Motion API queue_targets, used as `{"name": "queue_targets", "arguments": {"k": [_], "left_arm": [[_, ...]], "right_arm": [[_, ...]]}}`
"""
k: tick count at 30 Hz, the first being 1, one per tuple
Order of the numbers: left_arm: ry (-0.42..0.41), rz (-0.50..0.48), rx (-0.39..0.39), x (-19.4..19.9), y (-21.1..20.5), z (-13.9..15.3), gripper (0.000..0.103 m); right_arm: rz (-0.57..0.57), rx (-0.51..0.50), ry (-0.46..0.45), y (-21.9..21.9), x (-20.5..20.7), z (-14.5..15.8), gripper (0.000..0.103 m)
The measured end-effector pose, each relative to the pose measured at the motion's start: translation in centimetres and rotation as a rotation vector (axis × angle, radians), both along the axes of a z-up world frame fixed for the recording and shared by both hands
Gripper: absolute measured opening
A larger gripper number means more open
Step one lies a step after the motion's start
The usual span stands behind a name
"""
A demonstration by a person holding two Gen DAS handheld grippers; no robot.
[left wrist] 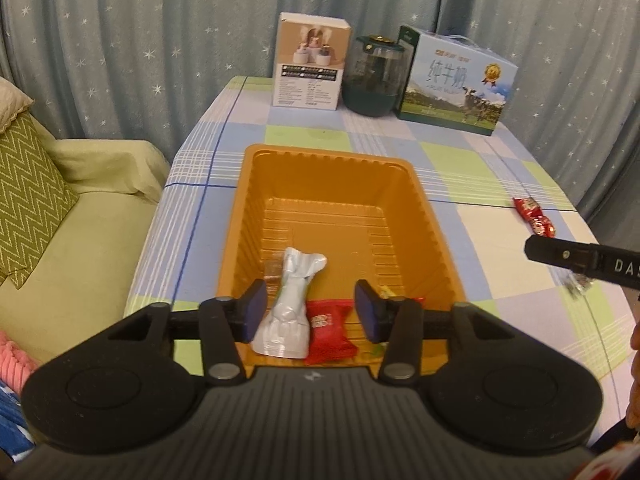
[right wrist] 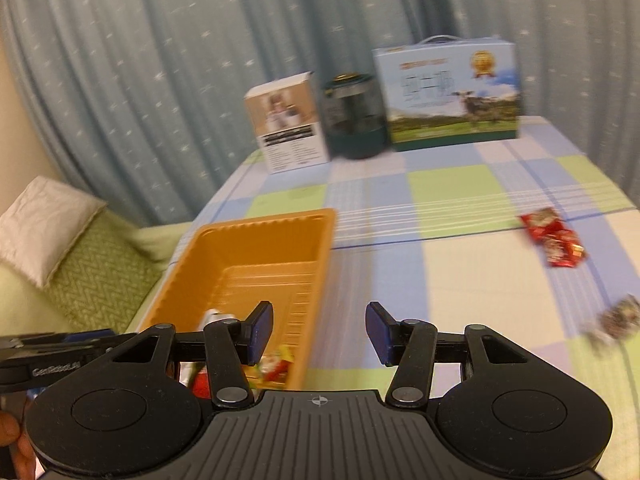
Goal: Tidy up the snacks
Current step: 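Move both open tools back toward the remaining snacks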
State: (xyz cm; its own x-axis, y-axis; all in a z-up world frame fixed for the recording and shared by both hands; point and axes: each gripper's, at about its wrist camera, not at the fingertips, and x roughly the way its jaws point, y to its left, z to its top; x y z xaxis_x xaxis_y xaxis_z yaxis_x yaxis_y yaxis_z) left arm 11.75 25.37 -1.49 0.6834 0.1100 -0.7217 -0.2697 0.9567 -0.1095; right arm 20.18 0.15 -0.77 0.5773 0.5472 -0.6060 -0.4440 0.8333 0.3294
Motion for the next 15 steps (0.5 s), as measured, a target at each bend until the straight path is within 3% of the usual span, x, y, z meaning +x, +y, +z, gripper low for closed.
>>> {"name": "queue_targets", "arguments": {"k": [3,15], "left_arm": [[-0.007,-0.011,-0.001,-0.2,-1.2,0.6,0.046],[-0.04,-0.067,-0.021,-1.4,-7.0,2.8,0.065]], "right_arm": [[-0.036,-0.005,-0.006,-1.9,-0.6,0.8,0.052],[-0.142,-0.029,-0.045,-8.7,-3.6,2.8,0.054]]}}
